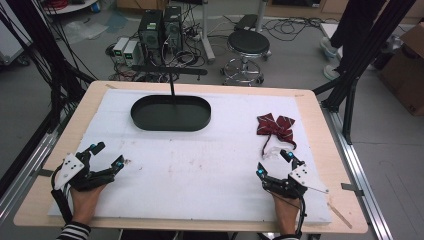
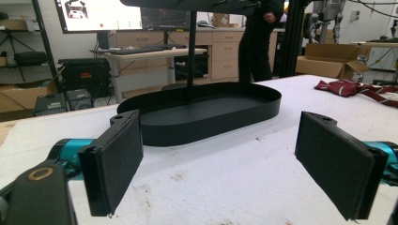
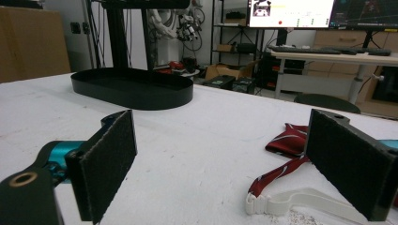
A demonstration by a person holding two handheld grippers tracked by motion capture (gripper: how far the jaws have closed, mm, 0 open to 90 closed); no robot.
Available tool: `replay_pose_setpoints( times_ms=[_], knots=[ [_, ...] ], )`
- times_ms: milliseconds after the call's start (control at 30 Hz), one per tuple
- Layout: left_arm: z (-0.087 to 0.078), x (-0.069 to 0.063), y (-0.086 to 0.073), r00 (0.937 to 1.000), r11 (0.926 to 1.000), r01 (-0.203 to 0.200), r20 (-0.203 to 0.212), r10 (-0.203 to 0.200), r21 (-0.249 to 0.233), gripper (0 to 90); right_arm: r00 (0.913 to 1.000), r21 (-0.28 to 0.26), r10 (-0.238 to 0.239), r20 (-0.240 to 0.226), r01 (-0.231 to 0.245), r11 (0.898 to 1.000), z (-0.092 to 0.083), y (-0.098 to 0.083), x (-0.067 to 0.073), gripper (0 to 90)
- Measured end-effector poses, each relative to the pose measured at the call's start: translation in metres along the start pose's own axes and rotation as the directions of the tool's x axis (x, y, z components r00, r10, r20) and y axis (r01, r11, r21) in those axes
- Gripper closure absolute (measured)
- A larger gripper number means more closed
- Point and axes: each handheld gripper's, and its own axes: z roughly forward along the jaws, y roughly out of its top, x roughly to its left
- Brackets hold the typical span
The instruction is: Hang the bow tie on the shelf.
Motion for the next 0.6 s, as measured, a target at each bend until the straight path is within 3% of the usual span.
replay_pose_setpoints(
  times_ms=[600],
  knots=[
    [-0.0006, -0.0002, -0.0002, 1.0, 1.0, 0.004, -0.007, -0.004, -0.007, 15.9, 1.0, -0.001, 0.007, 0.002, -0.007, 1.0, 0.0001, 0.0001, -0.0003, 8.7]
  ],
)
